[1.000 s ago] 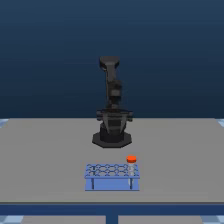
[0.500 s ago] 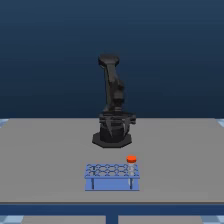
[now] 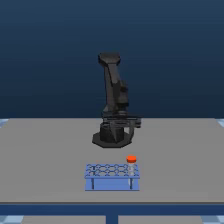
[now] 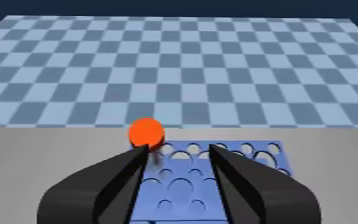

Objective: Pick up the centrifuge tube on the rack

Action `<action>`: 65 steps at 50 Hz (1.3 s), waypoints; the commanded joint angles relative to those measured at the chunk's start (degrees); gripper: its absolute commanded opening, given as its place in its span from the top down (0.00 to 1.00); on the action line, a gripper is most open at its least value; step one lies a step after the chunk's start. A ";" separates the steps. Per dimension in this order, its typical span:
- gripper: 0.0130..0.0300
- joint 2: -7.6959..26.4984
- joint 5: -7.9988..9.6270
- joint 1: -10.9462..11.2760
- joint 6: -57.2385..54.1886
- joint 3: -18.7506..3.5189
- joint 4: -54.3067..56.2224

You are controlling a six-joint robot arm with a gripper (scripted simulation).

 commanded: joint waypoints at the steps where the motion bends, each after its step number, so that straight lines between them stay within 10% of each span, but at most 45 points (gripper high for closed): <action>1: 0.00 2.59 -0.72 1.17 -1.46 -2.07 1.98; 28: 0.00 12.18 -0.90 3.38 -10.05 -10.91 12.70; 65: 0.00 13.67 -1.21 3.54 -6.28 -11.16 9.24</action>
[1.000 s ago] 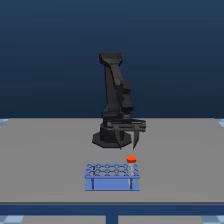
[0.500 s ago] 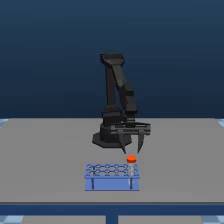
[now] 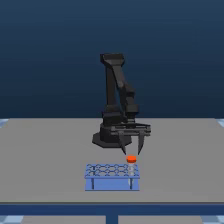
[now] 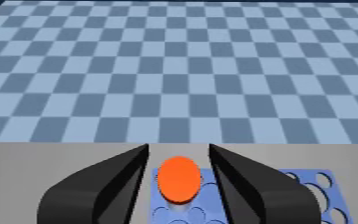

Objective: Pick up the centrifuge tube on the rack

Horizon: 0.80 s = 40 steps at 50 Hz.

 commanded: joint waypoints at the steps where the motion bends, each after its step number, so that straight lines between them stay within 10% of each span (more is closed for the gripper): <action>1: 0.00 0.13 -0.19 -0.05 2.14 0.31 -1.80; 40: 0.00 3.76 -2.84 -0.02 20.15 2.37 -19.07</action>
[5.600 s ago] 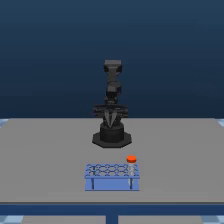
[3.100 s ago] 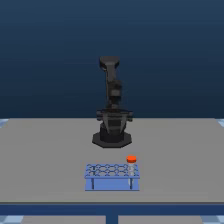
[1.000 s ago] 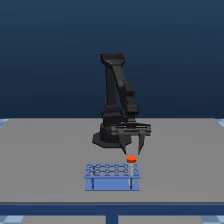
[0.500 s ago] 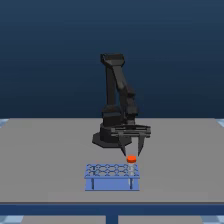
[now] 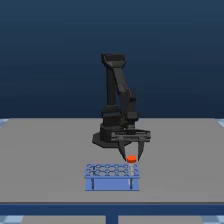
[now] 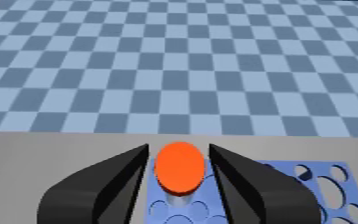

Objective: Pick up the centrifuge tube on the rack

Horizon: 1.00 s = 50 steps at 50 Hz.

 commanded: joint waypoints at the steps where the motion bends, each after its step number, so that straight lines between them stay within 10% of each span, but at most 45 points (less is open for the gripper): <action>1: 0.00 0.53 -0.92 0.00 3.39 0.30 -2.43; 32: 0.00 1.73 -2.04 0.00 7.77 0.89 -6.58; 33: 1.00 1.73 -2.04 0.00 7.77 0.89 -6.58; 50: 1.00 1.73 -2.04 0.00 7.77 0.89 -6.58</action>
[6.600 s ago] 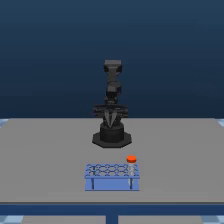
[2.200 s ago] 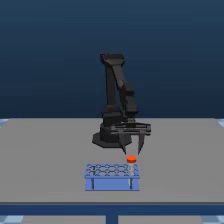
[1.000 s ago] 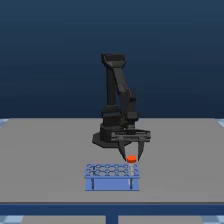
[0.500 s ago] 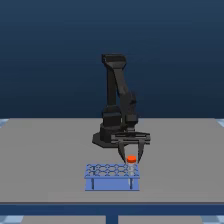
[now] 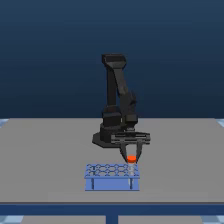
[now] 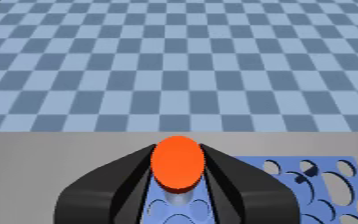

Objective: Pick up the centrifuge tube on the rack

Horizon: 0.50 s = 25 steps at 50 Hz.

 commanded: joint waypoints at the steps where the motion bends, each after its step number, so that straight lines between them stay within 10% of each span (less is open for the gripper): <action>1: 1.00 -0.01 -0.01 0.03 0.01 -0.01 0.00; 25: 1.00 -1.23 1.16 0.00 -4.54 -0.60 4.31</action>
